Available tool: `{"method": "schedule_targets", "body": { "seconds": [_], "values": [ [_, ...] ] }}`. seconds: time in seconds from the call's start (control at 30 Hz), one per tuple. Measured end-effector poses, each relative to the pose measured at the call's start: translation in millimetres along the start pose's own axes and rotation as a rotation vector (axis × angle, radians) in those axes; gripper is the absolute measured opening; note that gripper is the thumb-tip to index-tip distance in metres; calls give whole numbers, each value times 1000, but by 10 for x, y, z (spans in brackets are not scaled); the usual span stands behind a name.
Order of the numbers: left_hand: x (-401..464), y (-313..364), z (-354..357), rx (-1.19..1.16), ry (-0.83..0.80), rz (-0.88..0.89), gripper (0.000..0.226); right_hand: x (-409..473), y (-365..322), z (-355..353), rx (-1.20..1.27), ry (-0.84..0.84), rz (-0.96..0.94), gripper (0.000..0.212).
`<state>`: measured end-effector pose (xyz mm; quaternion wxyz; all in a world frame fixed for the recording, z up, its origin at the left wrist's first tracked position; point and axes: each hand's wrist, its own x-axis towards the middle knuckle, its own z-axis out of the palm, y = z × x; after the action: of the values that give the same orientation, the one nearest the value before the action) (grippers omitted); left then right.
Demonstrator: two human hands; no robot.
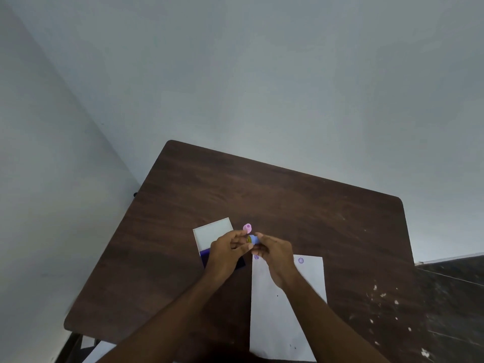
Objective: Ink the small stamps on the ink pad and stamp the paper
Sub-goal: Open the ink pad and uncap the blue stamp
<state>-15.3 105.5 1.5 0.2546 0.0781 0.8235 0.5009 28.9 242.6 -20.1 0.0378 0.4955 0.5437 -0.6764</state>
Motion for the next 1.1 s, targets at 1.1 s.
{"method": "schedule_targets", "body": {
  "seconds": [1.1],
  "values": [
    [90,-33,-33,87,64,-29,29,-120,-155,-35,170,-24,-100,19]
  ]
}}
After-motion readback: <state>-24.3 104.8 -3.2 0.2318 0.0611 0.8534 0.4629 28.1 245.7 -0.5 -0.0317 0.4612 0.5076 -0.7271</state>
